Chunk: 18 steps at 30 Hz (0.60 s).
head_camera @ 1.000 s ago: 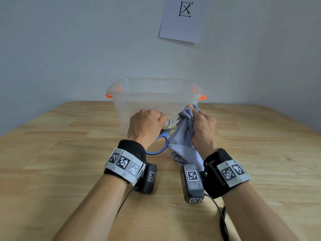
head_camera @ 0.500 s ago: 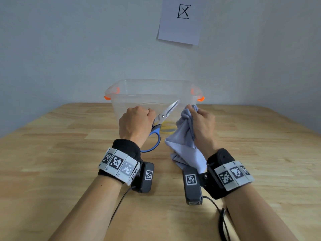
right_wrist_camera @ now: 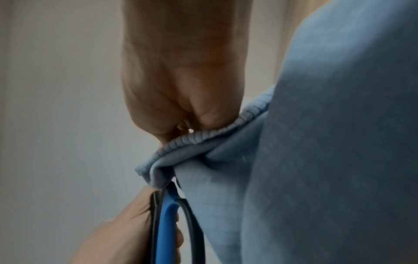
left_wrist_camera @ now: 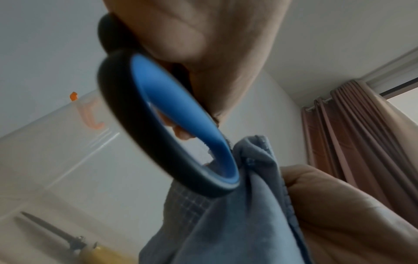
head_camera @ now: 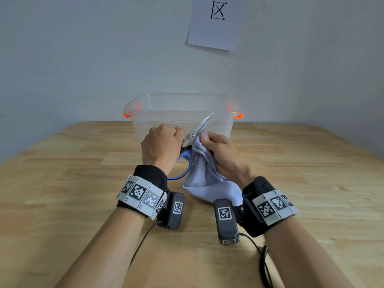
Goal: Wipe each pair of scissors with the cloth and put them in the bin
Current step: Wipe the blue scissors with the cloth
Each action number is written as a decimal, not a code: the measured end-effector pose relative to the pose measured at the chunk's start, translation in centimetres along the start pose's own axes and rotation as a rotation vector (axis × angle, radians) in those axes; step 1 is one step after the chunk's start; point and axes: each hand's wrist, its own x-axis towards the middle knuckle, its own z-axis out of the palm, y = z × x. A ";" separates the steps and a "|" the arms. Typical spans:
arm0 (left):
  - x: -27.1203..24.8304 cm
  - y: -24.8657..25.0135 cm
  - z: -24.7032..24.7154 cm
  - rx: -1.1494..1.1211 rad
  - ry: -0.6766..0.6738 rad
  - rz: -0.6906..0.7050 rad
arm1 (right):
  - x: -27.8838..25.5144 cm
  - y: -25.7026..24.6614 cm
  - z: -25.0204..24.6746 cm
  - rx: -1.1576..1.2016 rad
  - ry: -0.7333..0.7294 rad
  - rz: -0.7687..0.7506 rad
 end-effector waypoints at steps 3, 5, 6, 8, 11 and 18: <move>0.1 -0.2 0.0 0.001 0.010 0.002 | 0.2 0.5 -0.2 0.022 0.014 -0.022; 0.1 -0.2 0.1 -0.002 0.007 0.005 | 0.3 0.6 -0.2 0.047 0.085 -0.026; 0.1 -0.2 0.1 -0.003 0.006 0.006 | 0.3 0.7 -0.2 0.050 0.108 -0.025; 0.1 -0.3 0.1 0.000 -0.001 0.003 | 0.0 0.7 0.0 0.006 0.135 -0.030; -0.1 -0.4 0.2 0.014 -0.033 0.022 | -0.1 0.7 0.2 -0.049 0.196 -0.020; -0.4 0.0 0.2 0.029 -0.091 0.048 | -0.3 0.3 1.4 0.000 0.354 0.001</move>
